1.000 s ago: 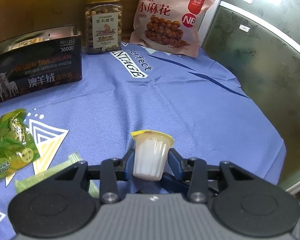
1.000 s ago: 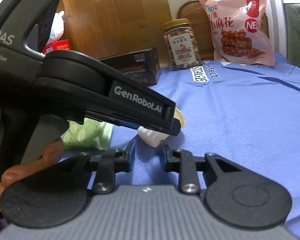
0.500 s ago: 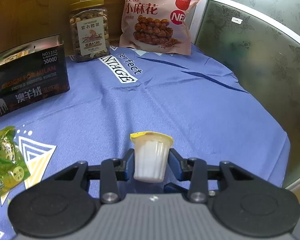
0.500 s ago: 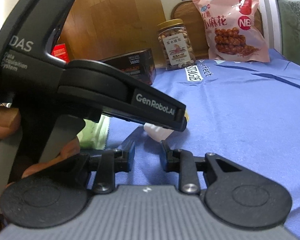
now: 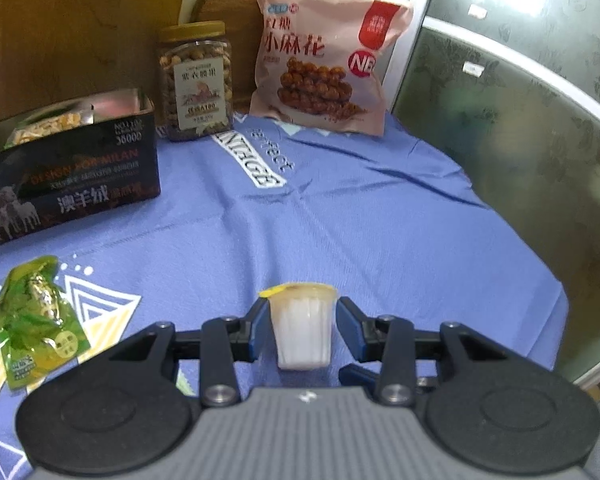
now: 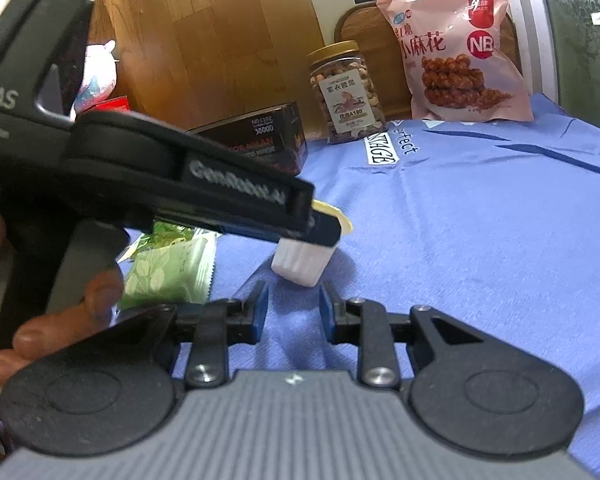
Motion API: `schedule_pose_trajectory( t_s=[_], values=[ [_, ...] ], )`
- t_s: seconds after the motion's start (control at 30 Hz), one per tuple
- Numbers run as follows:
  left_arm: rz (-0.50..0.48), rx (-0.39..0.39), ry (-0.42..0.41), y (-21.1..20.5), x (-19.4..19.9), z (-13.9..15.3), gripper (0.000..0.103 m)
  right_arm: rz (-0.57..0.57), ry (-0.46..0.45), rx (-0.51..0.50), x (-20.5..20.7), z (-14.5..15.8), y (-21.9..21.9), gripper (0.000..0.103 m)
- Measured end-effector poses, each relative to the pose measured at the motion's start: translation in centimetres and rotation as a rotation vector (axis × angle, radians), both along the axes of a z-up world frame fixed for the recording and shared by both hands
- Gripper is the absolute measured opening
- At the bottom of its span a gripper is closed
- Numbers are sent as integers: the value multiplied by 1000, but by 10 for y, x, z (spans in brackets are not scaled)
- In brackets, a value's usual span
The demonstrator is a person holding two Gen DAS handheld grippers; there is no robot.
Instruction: Organize snacks
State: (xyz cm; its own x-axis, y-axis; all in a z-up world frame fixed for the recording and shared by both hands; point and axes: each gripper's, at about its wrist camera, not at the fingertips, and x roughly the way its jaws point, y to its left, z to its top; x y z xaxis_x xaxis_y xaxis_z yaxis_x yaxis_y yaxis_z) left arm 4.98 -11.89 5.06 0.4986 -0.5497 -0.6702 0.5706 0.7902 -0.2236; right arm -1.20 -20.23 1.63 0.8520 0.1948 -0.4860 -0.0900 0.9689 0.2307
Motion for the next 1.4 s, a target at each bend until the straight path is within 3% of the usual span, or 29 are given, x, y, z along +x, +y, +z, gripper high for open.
schedule_pose_trajectory(
  t_s=[0.3,0.57,0.73,0.97,1.4],
  values=[
    [47,-85,33,27,-1,16,37,-9,-28,-1,-10,6,-12,31],
    [44,-111,112,49,-16,3,36,-144,-50,93,-6,22,-76,33],
    [-23,-99,140,36,-24,-11,36,-58,-29,135,21,30,-80,33],
    [-34,-74,164,21,-16,-26,32,70,58,175,63,31,-60,30],
    [35,-68,150,23,-2,-23,32,10,94,238,40,19,-68,27]
  ],
)
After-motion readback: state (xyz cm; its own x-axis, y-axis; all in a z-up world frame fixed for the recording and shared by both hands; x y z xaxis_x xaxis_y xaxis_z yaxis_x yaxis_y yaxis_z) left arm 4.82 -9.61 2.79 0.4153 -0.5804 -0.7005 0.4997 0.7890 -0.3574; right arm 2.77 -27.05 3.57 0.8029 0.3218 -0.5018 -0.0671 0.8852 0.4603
